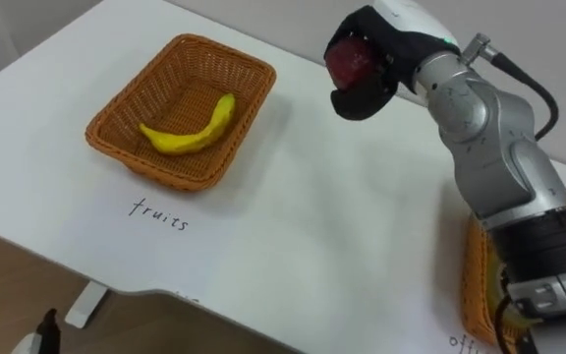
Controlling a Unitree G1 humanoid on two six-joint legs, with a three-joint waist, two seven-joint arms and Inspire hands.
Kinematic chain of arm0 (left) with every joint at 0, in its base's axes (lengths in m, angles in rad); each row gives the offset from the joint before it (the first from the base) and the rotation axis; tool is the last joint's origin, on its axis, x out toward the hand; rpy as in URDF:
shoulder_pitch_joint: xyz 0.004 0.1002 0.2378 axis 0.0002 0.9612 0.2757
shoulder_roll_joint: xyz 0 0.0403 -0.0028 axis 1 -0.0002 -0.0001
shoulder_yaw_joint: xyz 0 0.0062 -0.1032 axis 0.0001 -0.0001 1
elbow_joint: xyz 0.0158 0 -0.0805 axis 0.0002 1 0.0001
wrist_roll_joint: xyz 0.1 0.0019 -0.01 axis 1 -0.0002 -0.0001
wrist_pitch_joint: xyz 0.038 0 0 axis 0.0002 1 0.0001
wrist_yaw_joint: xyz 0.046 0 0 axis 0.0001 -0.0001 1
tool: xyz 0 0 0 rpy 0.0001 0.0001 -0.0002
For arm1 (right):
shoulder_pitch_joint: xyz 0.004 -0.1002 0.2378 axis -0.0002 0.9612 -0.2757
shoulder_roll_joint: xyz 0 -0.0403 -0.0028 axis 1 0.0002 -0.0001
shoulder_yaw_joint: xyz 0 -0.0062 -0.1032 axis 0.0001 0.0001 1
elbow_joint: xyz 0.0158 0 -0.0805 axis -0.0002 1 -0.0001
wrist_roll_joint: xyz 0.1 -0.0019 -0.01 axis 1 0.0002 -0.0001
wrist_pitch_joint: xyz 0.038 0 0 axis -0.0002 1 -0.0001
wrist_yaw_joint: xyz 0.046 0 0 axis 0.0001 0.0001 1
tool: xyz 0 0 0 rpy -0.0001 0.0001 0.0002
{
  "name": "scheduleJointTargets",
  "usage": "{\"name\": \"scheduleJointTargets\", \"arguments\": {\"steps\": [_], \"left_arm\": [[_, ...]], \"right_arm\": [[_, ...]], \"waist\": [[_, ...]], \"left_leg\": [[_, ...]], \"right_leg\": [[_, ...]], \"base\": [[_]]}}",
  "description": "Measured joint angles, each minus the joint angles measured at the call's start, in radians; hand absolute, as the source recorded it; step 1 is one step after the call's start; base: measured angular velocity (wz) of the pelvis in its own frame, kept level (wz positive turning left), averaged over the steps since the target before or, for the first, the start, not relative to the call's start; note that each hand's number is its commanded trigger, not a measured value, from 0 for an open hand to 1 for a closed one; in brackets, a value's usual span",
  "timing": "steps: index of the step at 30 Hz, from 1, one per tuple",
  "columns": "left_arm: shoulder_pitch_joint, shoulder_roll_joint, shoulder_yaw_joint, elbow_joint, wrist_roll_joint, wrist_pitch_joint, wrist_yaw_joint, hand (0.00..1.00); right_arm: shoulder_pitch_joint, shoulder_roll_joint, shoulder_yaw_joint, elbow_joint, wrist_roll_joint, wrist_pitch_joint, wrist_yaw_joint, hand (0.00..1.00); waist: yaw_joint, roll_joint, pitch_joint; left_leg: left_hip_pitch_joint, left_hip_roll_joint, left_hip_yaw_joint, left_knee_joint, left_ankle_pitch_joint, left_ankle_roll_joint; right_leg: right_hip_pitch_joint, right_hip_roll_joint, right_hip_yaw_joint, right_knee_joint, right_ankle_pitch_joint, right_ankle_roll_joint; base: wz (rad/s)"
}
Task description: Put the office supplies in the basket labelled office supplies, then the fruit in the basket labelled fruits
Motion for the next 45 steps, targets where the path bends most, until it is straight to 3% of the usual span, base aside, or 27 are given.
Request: {"name": "scheduleJointTargets", "arguments": {"steps": [5, 12, 22, 25, 27, 30, 36, 45], "left_arm": [[0.006, 0.001, -0.001, 0.001, -0.005, 0.0, -0.001, 0.0], [0.008, 0.0, -0.004, 0.001, -0.007, 0.0, -0.019, 0.0], [0.006, 0.002, -0.005, -0.007, 0.001, 0.001, -0.038, 0.0], [0.008, 0.005, -0.004, -0.008, 0.002, 0.001, -0.042, 0.0], [0.008, 0.015, -0.001, -0.006, 0.002, 0.001, -0.044, 0.0], [0.006, 0.019, -0.003, -0.005, 0.001, 0.001, -0.044, 0.0], [0.013, 0.021, -0.004, -0.015, 0.001, 0.015, -0.047, 0.0], [0.027, 0.03, -0.034, -0.042, 0.003, 0.045, -0.046, 0.0]], "right_arm": [[0.0, 0.001, 0.0, -0.001, -0.002, 0.0, 0.001, 1.0], [0.0, 0.048, 0.002, -0.003, -0.001, 0.009, 0.016, 1.0], [0.0, 0.052, 0.008, -0.002, -0.003, 0.021, 0.036, 1.0], [-0.001, 0.052, 0.025, 0.017, 0.002, 0.021, 0.036, 1.0], [-0.004, 0.052, 0.058, 0.023, 0.002, 0.02, 0.034, 1.0], [-0.004, 0.055, 0.103, 0.045, 0.002, 0.019, 0.034, 1.0], [-0.004, 0.08, 0.104, 0.055, 0.0, 0.023, 0.032, 1.0], [-0.004, 0.099, 0.132, 0.056, 0.003, 0.032, 0.015, 1.0]], "waist": [[0.012, -0.007, 0.0062], [0.025, 0.004, 0.0151], [0.069, 0.004, 0.0129], [0.08, -0.002, 0.0119], [0.103, -0.014, 0.0159], [0.104, -0.021, 0.0162], [0.132, -0.017, 0.0213], [0.157, -0.021, 0.0181]], "left_leg": [[0.0, -0.002, -0.01, -0.001, -0.001, 0.001], [-0.002, -0.001, -0.02, -0.003, -0.001, 0.001], [-0.001, -0.008, -0.048, -0.002, -0.001, 0.001], [0.002, -0.011, -0.068, 0.001, -0.001, 0.001], [0.013, -0.01, -0.074, 0.001, -0.001, 0.001], [0.019, -0.013, -0.096, 0.001, -0.001, 0.001], [0.013, -0.014, -0.104, 0.004, -0.001, 0.001], [0.008, -0.014, -0.099, 0.008, -0.001, 0.0]], "right_leg": [[0.001, 0.001, 0.009, 0.0, 0.0, 0.0], [0.005, 0.004, 0.005, -0.002, 0.0, 0.0], [0.017, -0.001, -0.027, -0.002, -0.003, 0.004], [0.028, -0.003, -0.039, -0.002, -0.003, 0.005], [0.039, -0.002, -0.041, -0.004, -0.004, 0.006], [0.054, -0.001, -0.047, -0.006, -0.004, 0.006], [0.053, -0.001, -0.074, -0.003, -0.004, 0.006], [0.05, 0.0, -0.075, -0.003, -0.004, 0.006]], "base": [[0.02], [0.05], [0.1], [0.19], [0.04], [0.21], [0.04], [0.0]]}}
